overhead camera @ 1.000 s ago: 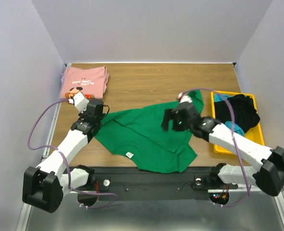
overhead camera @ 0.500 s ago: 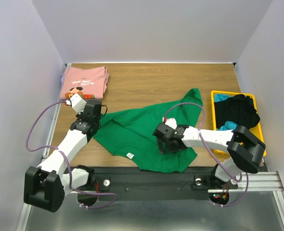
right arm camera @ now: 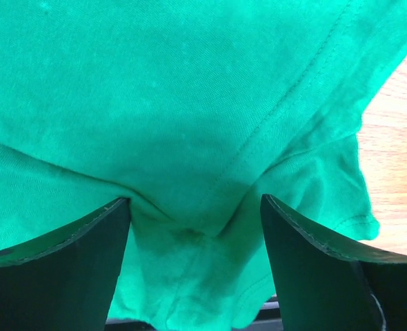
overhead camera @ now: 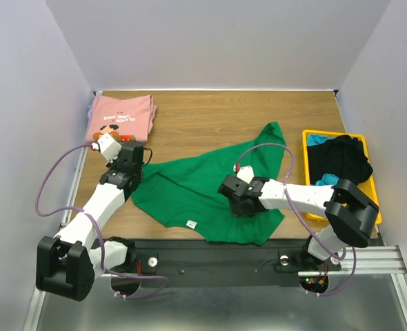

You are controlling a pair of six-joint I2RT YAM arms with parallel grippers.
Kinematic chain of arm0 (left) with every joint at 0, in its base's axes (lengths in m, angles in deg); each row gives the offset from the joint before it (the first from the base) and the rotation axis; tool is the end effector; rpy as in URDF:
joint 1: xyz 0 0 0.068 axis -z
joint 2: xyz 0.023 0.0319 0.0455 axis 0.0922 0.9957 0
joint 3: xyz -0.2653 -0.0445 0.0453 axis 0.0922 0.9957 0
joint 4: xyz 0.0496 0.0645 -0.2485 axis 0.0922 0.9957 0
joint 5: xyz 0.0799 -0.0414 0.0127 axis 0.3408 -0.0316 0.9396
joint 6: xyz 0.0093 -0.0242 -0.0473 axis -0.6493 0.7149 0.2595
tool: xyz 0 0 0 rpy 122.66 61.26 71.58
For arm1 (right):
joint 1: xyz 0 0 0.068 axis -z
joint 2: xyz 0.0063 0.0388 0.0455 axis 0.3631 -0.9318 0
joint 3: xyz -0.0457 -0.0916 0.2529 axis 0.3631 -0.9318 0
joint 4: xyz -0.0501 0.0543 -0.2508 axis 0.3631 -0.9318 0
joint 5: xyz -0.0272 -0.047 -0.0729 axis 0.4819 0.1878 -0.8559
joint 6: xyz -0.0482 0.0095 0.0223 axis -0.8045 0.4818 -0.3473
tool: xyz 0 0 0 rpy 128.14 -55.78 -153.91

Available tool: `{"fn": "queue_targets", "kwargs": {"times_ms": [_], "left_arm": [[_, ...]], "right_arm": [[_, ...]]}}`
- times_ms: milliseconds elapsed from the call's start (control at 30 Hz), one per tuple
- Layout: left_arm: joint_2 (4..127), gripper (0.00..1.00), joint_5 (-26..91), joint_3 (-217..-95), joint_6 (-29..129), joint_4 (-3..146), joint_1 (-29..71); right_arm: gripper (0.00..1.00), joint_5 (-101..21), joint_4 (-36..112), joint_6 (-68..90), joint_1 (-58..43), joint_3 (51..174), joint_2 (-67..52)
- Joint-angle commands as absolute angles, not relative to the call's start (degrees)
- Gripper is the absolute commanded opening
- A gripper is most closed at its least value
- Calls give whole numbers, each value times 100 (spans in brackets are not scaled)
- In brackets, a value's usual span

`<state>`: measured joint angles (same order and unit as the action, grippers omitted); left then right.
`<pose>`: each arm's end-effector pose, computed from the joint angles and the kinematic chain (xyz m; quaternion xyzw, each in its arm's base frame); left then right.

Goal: Fold and stack the t-shirts
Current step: Flatten the tshirt out

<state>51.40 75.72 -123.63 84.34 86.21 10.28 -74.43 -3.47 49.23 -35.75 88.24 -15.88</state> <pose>0.2256 -0.0416 0.2528 -0.3586 0.7748 -0.0018 0.5207 0.1578 0.2140 0.1716 -0.0799 0.9663 -0.0776 0.2319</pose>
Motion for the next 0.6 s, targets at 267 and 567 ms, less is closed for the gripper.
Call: {"fn": "queue_targets", "kwargs": {"times_ms": [267, 567], "left_arm": [[5683, 0, 8016, -13081, 8226, 8640, 482], [5622, 0, 7857, -12985, 8112, 8491, 411]], "right_arm": [[82, -6997, 108, 4647, -3461, 8721, -368], [66, -6602, 864, 4305, -3074, 8729, -983]]}}
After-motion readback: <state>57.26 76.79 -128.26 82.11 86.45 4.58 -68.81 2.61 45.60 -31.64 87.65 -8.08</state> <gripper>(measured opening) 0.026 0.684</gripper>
